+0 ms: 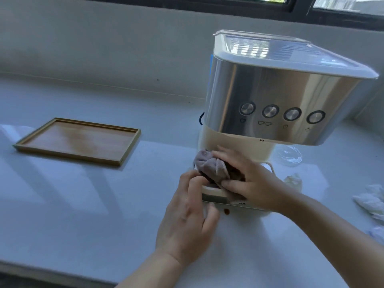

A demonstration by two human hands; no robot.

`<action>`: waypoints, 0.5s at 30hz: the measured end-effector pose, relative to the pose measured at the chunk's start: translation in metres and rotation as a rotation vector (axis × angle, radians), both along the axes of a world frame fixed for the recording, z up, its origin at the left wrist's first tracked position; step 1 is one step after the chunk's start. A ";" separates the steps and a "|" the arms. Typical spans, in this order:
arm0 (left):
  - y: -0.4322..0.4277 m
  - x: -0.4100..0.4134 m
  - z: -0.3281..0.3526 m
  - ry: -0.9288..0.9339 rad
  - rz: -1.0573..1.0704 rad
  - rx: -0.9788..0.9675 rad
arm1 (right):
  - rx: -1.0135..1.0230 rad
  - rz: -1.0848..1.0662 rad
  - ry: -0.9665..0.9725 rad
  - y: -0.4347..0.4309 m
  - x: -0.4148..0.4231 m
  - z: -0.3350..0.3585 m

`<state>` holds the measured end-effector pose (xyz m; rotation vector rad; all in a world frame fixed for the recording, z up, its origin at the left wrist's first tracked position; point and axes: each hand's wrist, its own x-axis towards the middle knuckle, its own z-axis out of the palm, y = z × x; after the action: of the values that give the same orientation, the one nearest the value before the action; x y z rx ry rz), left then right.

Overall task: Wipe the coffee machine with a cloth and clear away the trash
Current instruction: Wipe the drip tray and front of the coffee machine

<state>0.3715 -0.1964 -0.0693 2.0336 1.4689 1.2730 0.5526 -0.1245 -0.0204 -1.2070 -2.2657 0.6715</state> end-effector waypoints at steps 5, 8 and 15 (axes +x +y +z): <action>0.010 0.000 -0.001 -0.021 0.112 0.048 | 0.098 -0.019 -0.116 -0.020 0.004 -0.016; 0.036 0.003 0.015 0.066 0.101 -0.106 | -0.125 -0.105 0.238 -0.022 0.018 -0.013; 0.077 -0.029 0.030 -0.005 0.187 -0.092 | 0.364 -0.512 -0.021 -0.039 0.031 -0.045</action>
<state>0.3421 -0.1196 -0.0393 1.8693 1.7160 1.2535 0.5836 -0.1630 -0.0657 -1.5132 -1.8623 0.0508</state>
